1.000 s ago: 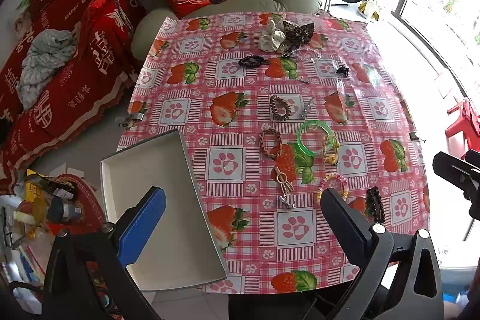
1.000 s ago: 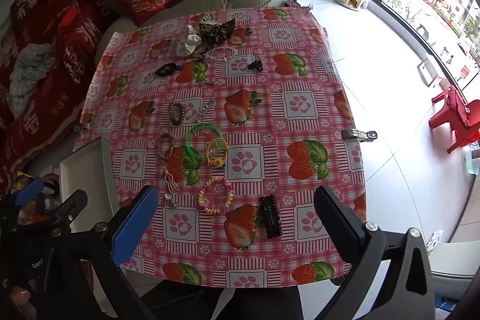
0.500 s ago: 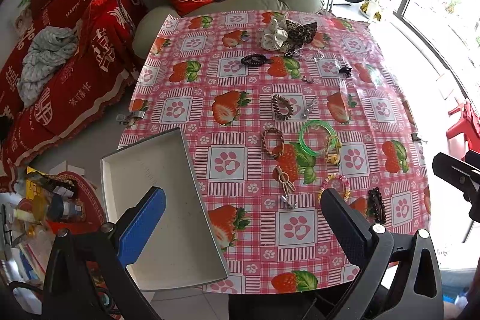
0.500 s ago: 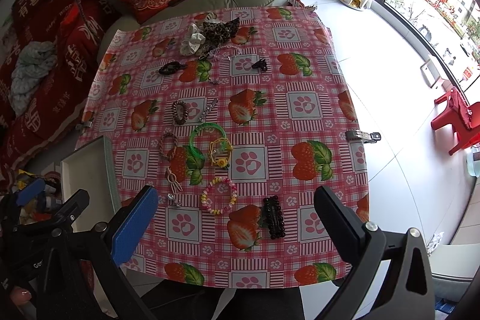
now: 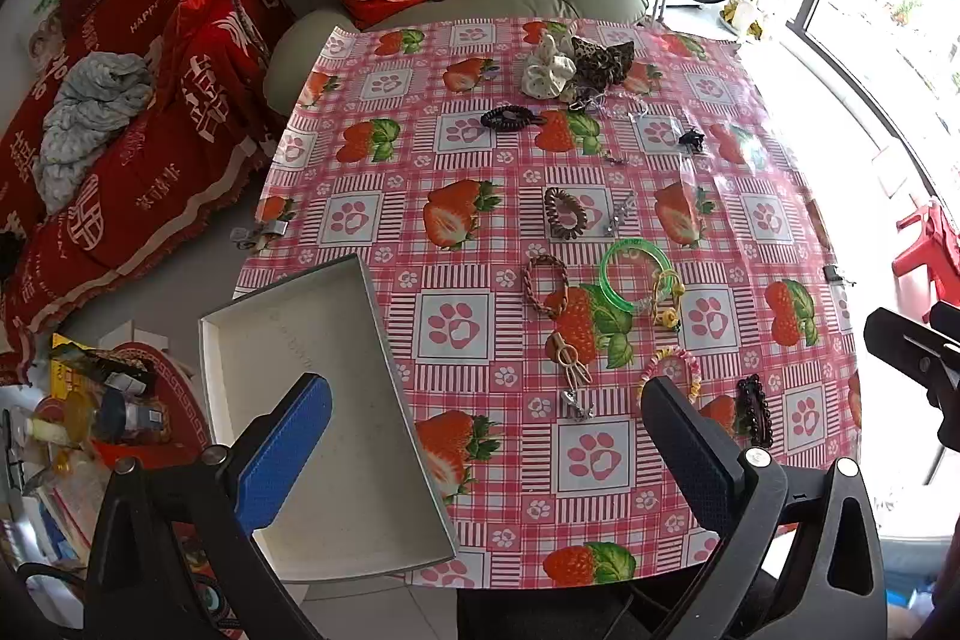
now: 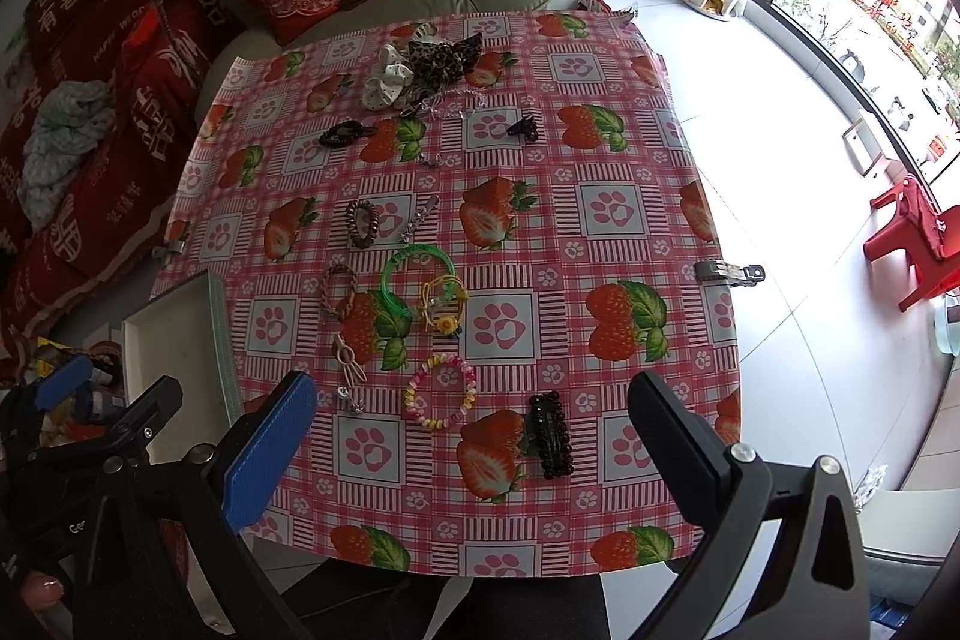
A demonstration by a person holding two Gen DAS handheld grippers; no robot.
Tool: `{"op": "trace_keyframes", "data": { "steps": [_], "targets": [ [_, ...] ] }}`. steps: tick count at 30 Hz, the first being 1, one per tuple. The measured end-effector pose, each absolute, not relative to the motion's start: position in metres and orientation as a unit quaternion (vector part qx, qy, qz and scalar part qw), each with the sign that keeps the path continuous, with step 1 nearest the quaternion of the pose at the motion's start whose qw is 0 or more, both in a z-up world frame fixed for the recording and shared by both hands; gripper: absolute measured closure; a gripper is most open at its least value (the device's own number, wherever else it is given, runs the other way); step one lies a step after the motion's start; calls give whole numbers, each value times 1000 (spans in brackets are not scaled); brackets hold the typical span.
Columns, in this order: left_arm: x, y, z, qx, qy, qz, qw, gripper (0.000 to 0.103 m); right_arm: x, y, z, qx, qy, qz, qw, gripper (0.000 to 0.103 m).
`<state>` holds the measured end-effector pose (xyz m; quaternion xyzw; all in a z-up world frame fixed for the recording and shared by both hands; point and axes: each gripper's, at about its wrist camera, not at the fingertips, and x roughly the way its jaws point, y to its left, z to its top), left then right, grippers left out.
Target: Organize jewelry
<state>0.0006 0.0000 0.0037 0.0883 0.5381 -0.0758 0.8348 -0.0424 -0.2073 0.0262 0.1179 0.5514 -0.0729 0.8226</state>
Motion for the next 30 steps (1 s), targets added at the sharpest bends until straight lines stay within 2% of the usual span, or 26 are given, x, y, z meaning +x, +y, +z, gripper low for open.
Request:
{"op": "trace_keyframes", "data": {
  "steps": [30],
  "targets": [
    [2, 0, 4, 88, 540, -75, 834, 0, -40, -205, 25, 118, 553, -72, 822, 0]
  ]
}}
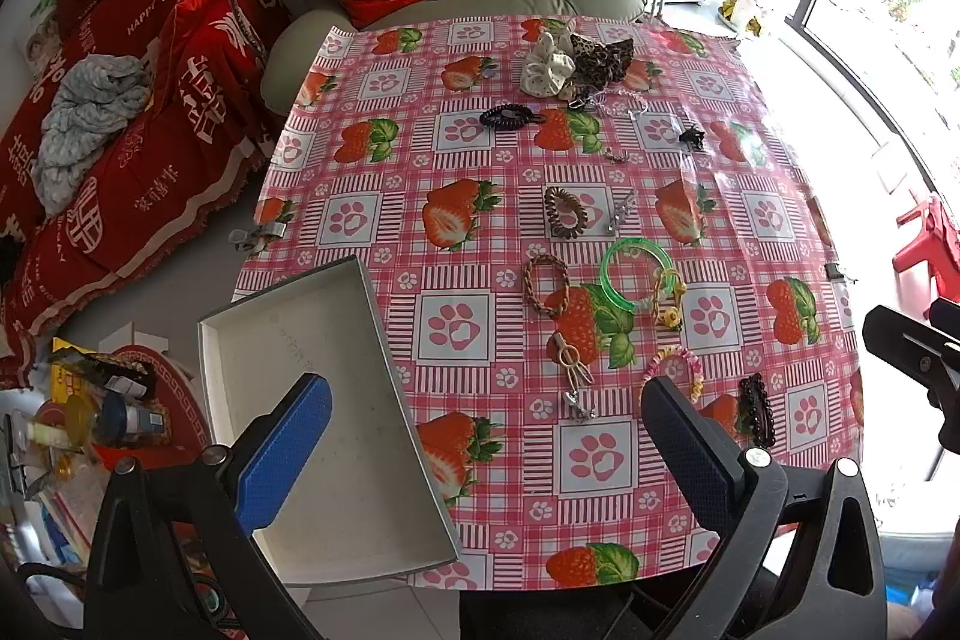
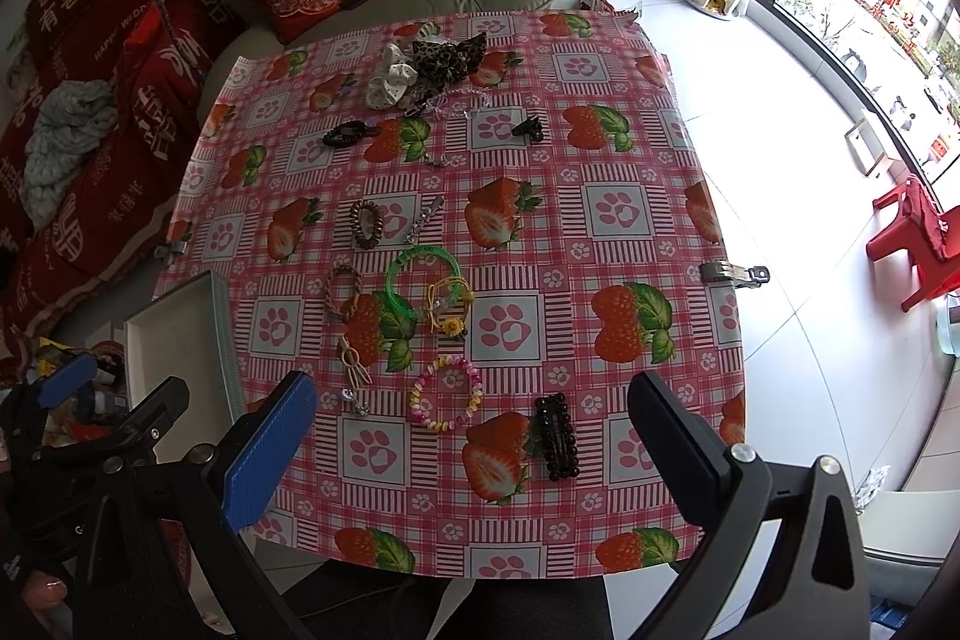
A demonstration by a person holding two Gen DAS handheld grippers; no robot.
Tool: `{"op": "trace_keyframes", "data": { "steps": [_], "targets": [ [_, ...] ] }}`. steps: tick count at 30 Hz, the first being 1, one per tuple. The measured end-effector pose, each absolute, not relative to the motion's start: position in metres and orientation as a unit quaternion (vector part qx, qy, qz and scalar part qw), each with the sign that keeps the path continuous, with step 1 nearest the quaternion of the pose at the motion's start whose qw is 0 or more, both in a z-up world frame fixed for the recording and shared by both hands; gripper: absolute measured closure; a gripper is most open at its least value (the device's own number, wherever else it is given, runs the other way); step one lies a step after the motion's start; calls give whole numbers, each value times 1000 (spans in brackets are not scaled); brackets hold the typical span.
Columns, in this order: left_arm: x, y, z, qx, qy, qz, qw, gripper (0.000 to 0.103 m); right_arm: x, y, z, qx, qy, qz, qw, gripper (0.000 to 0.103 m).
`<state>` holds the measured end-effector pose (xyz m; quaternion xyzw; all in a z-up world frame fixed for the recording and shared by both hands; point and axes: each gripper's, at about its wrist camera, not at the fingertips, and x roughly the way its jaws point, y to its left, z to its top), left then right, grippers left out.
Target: Organize jewelry
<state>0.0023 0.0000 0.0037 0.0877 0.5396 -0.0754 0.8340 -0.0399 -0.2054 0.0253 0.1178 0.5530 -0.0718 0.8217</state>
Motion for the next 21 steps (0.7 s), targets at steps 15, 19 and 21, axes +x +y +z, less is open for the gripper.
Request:
{"op": "trace_keyframes", "data": {
  "steps": [15, 19, 21],
  "targets": [
    [3, 1, 3, 88, 540, -75, 834, 0, -39, -205, 26, 118, 553, -72, 822, 0],
    [3, 0, 3, 88, 540, -75, 833, 0, -39, -205, 25, 118, 553, -72, 822, 0],
    [3, 0, 3, 88, 540, -75, 833, 0, -39, -205, 25, 118, 553, -72, 822, 0]
  ]
}}
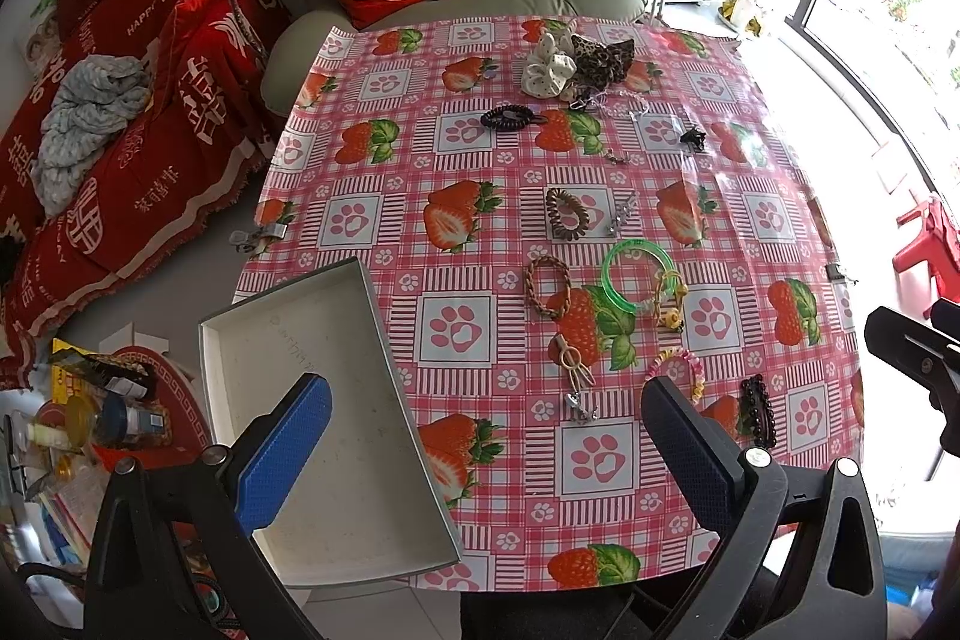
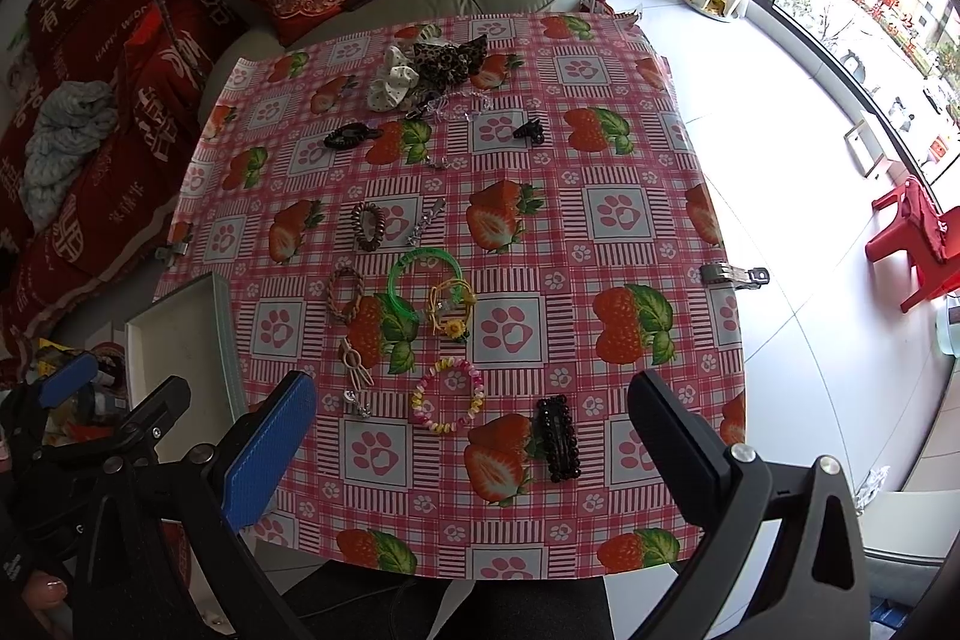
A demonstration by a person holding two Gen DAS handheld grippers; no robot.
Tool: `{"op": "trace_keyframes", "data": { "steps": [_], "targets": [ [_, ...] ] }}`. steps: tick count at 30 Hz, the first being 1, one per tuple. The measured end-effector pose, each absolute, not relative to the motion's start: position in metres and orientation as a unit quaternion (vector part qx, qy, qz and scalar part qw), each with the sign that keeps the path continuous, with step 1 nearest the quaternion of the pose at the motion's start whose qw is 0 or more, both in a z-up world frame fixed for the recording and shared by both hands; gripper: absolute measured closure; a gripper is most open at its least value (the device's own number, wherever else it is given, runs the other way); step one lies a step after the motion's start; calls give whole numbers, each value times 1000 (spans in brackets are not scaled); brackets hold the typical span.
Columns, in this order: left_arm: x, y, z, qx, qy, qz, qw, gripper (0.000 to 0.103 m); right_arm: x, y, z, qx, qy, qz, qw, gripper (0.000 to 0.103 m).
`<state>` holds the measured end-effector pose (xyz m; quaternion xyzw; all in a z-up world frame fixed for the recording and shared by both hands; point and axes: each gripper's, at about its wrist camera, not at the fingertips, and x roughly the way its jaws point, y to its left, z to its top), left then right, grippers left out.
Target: Organize jewelry
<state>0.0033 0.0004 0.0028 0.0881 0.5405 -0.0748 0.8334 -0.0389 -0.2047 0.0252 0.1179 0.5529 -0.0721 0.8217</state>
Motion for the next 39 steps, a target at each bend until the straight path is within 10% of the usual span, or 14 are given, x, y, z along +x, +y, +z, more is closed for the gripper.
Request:
{"op": "trace_keyframes", "data": {
  "steps": [39],
  "targets": [
    [4, 1, -4, 87, 546, -77, 830, 0, -37, -201, 18, 120, 558, -70, 818, 0]
  ]
}}
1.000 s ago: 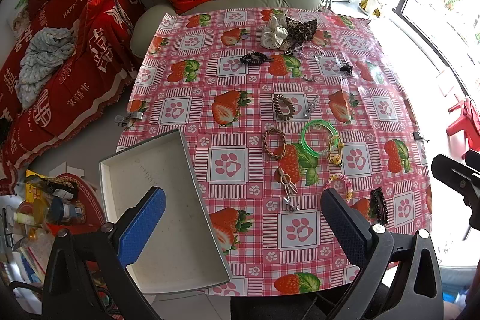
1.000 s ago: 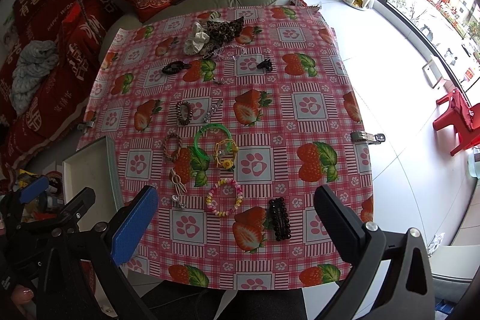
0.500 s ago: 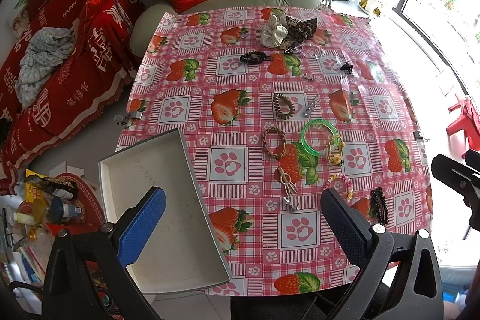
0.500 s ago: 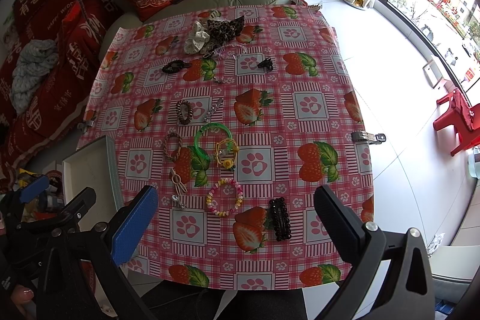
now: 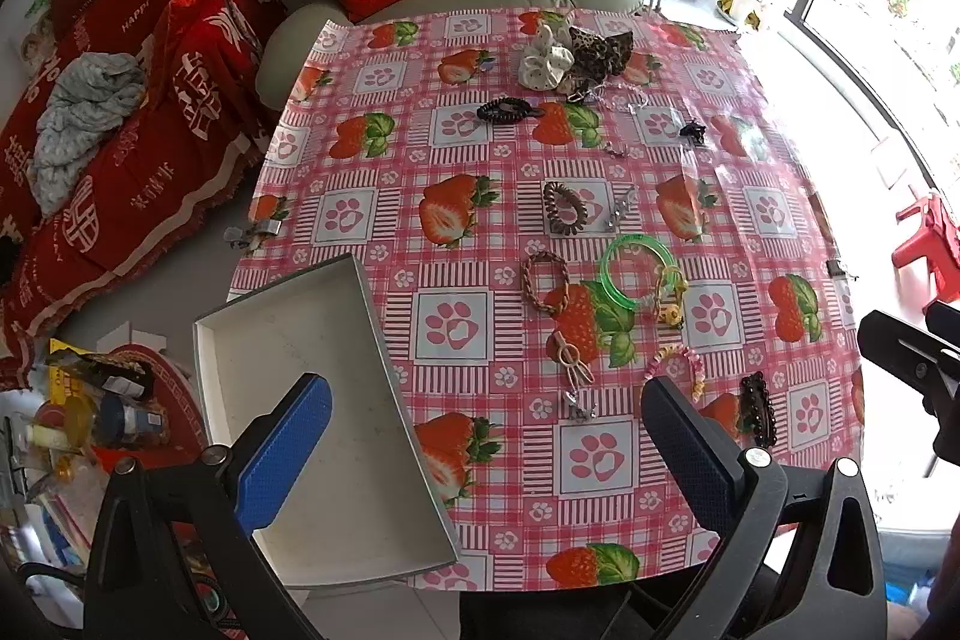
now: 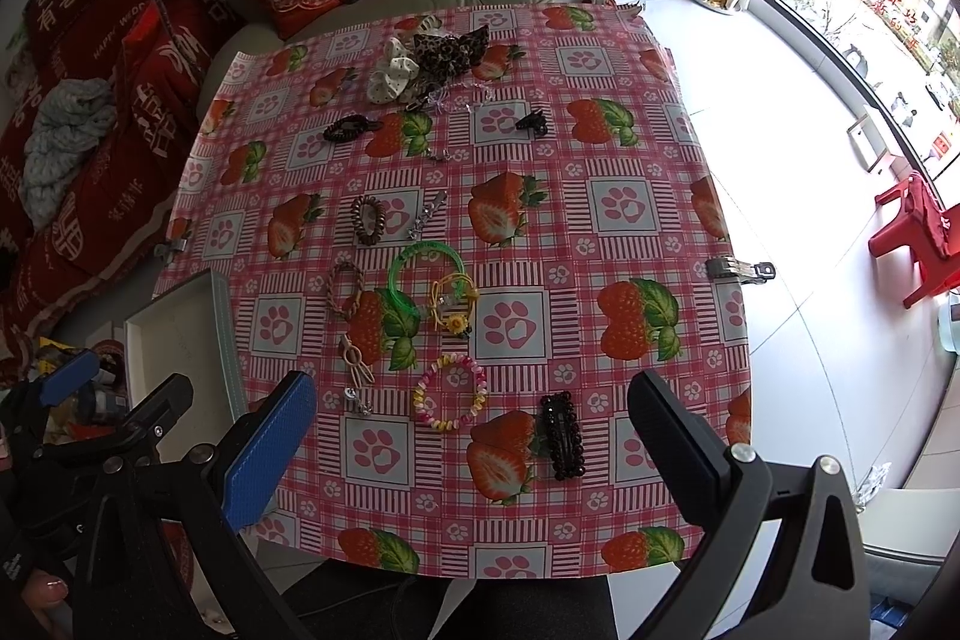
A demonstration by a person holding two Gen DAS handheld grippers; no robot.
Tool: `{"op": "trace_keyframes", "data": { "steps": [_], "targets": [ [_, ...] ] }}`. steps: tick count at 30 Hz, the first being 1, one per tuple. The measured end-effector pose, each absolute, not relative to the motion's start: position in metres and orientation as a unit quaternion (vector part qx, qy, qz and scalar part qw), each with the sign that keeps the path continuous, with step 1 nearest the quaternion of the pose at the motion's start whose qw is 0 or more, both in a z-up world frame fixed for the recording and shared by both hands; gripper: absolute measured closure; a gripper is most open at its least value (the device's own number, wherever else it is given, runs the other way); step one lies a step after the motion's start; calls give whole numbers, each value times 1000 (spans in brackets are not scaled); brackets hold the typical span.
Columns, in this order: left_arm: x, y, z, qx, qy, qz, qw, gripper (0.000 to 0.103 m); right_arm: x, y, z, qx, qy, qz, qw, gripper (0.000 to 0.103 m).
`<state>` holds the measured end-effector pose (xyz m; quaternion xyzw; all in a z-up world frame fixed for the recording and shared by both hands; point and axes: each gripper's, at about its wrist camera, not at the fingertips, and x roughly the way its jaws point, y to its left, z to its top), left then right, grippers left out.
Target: Organize jewelry
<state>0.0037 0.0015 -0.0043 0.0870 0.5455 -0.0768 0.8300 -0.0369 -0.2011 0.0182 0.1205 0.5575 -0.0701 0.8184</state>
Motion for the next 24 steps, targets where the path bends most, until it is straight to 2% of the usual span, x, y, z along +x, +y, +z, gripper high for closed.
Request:
{"op": "trace_keyframes", "data": {
  "steps": [13, 24],
  "targets": [
    [11, -3, -35, 80, 593, -85, 797, 0, -34, -222, -5, 151, 579, -82, 797, 0],
    [57, -11, -92, 71, 618, -71, 780, 0, -15, -234, -63, 146, 615, -80, 770, 0]
  ]
}}
